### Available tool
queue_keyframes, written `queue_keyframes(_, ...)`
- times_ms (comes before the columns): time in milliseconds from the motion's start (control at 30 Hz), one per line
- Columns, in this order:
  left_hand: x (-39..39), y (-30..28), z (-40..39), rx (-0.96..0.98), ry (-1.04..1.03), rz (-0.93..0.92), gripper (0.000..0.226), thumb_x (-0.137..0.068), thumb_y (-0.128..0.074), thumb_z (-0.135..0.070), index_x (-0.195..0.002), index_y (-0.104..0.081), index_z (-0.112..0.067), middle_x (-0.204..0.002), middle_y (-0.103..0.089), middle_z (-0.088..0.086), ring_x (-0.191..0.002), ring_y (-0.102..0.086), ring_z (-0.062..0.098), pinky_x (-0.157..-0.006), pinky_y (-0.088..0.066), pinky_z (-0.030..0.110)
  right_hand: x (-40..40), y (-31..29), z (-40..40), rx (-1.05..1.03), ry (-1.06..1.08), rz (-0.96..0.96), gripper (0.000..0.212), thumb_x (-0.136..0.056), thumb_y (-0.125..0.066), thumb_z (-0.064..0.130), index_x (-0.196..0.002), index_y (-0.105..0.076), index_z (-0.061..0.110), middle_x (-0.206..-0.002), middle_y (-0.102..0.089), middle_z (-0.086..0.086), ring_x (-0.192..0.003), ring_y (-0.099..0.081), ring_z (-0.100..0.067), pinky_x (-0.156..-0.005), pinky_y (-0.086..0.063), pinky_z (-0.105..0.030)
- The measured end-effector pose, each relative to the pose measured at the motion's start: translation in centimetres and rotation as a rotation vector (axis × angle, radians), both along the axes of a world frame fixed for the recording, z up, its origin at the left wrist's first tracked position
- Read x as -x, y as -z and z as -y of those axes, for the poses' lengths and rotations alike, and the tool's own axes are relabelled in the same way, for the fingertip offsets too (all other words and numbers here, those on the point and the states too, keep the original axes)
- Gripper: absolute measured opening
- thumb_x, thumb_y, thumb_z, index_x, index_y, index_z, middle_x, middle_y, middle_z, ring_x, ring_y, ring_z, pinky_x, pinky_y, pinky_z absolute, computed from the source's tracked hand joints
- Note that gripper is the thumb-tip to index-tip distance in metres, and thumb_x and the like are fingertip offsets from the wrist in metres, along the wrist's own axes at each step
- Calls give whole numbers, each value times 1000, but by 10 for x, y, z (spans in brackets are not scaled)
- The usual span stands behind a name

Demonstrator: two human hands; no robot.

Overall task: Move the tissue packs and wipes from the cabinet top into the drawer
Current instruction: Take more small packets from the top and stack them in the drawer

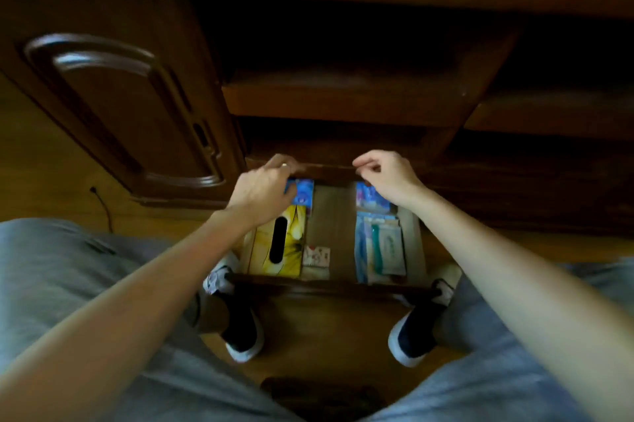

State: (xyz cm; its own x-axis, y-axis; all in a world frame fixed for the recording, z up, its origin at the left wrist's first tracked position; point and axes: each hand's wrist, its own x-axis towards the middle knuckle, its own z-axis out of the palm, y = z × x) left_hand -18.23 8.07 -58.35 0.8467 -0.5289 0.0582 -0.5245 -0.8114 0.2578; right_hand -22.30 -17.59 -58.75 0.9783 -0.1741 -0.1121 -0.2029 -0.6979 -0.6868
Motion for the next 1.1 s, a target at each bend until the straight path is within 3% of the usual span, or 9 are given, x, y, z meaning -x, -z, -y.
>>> queue_keyframes(100,-9,-77,9,281,101,388,29,-95,-54,-18,-120,-68,-21,-121,-66,-3,-103,-65,19,-74,-55,33,5,-76,9,116,4,374,18,-97,-60,26,-103,-74,35,-94,-72,22,-89,-66,3,-81,-57,-25)
queue_keyframes(233,-39,-175,30,435,146,752,22,-93,-54,-15,-109,-70,-17,-104,-68,-2,-100,-60,16,-63,-50,28,-14,-175,29,419,110,877,17,-93,-56,24,-98,-71,31,-95,-67,17,-91,-57,-2,-70,-45,-20)
queue_keyframes(400,-98,-234,61,283,46,601,26,-95,-55,-23,-118,-67,-21,-118,-63,-1,-110,-57,21,-68,-54,36,-62,-237,54,786,99,485,35,-98,-46,43,-119,-70,28,-123,-67,4,-118,-57,-23,-96,-43,-39)
queue_keyframes(500,-138,-243,77,201,7,503,28,-95,-56,-30,-120,-65,-26,-123,-59,-1,-115,-56,22,-76,-53,37,-83,-254,60,812,81,495,36,-95,-43,54,-93,-70,31,-96,-67,7,-93,-64,-20,-80,-43,-36)
queue_keyframes(633,-192,-257,108,156,31,415,26,-94,-55,-32,-118,-64,-28,-122,-57,-1,-109,-59,23,-76,-47,35,-115,-269,76,775,37,430,38,-93,-47,56,-67,-58,31,-67,-57,14,-64,-57,-7,-54,-36,-26)
queue_keyframes(733,-236,-264,140,170,23,360,29,-95,-54,-31,-122,-62,-27,-124,-55,0,-108,-59,24,-79,-47,35,-156,-274,90,696,48,348,43,-95,-51,52,-62,-61,26,-60,-60,10,-58,-56,-4,-49,-30,-23)
queue_keyframes(833,-285,-262,172,184,26,338,35,-95,-54,-29,-130,-58,-25,-130,-53,3,-117,-55,26,-88,-50,40,-213,-279,107,671,89,329,19,-96,-56,49,-95,-68,34,-91,-66,15,-82,-61,-8,-61,-43,-27)
queue_keyframes(933,-337,-252,204,167,27,354,47,-95,-53,-29,-141,-49,-20,-137,-49,8,-125,-48,28,-98,-47,43,-283,-283,127,692,97,269,43,-96,-58,42,-138,-51,32,-137,-54,2,-125,-54,-21,-86,-52,-40)
queue_keyframes(1100,-423,-240,262,192,53,413,57,-98,-46,-35,-151,-34,-20,-154,-37,8,-143,-31,26,-116,-26,44,-398,-296,171,706,200,255,57,-104,-43,35,-157,-25,27,-168,-14,-8,-151,-22,-33,-110,-38,-51)
